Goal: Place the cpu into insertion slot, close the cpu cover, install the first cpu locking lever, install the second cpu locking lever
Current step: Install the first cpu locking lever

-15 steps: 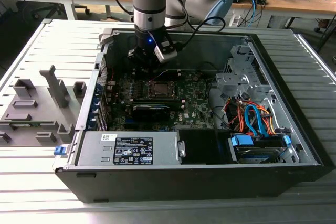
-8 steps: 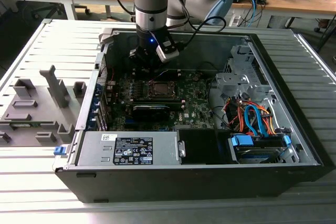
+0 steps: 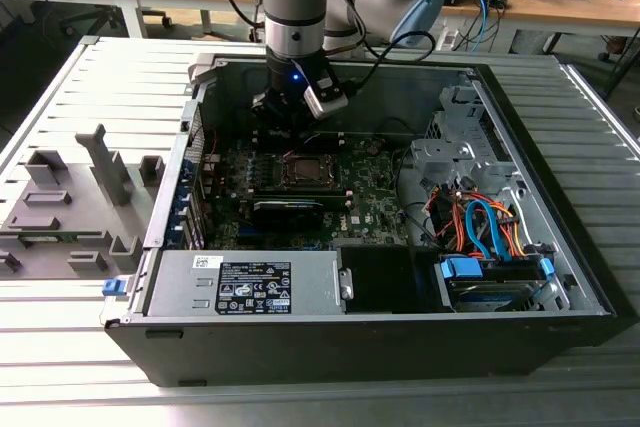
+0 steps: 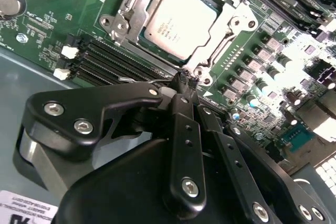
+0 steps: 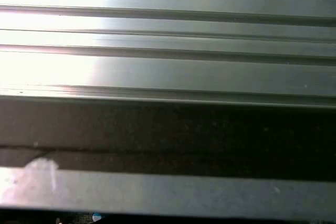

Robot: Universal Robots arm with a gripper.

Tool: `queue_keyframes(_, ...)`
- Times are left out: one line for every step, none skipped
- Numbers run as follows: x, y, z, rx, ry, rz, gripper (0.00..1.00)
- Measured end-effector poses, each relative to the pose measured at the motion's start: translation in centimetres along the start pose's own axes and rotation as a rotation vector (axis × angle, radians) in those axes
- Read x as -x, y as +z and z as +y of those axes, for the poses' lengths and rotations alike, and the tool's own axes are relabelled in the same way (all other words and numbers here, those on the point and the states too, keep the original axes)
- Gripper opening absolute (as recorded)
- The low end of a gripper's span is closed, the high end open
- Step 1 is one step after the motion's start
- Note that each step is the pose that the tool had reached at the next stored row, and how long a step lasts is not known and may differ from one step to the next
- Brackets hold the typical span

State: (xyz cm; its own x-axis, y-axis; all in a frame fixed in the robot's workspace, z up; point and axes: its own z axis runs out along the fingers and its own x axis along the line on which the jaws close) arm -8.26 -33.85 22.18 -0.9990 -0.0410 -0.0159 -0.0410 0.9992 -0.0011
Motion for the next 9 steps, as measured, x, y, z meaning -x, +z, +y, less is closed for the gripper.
queue_keyframes(0.1, 0.0, 0.0, 0.0, 0.0, 0.0, 0.11)
queue_keyframes(0.21, 0.0, -0.01, 0.0, 0.0, 0.0, 0.11)
queue_keyframes(0.3, 0.0, -0.01, 0.0, 0.0, 0.0, 0.11)
queue_keyframes(0.4, 0.01, -0.02, 0.0, 0.0, 0.0, 0.11)
queue_keyframes(0.47, 0.01, -0.02, 0.0, 0.0, 0.0, 0.11)
queue_keyframes(0.57, 0.01, -0.02, 0.0, 0.0, 0.0, 0.11)
queue_keyframes(0.65, 0.01, -0.02, 0.0, 0.0, 0.0, 0.11)
queue_keyframes(0.74, 0.01, -0.03, 0.0, 0.0, 0.0, 0.11)
queue_keyframes(0.85, 0.01, -0.03, 0.0, 0.0, 0.0, 0.11)
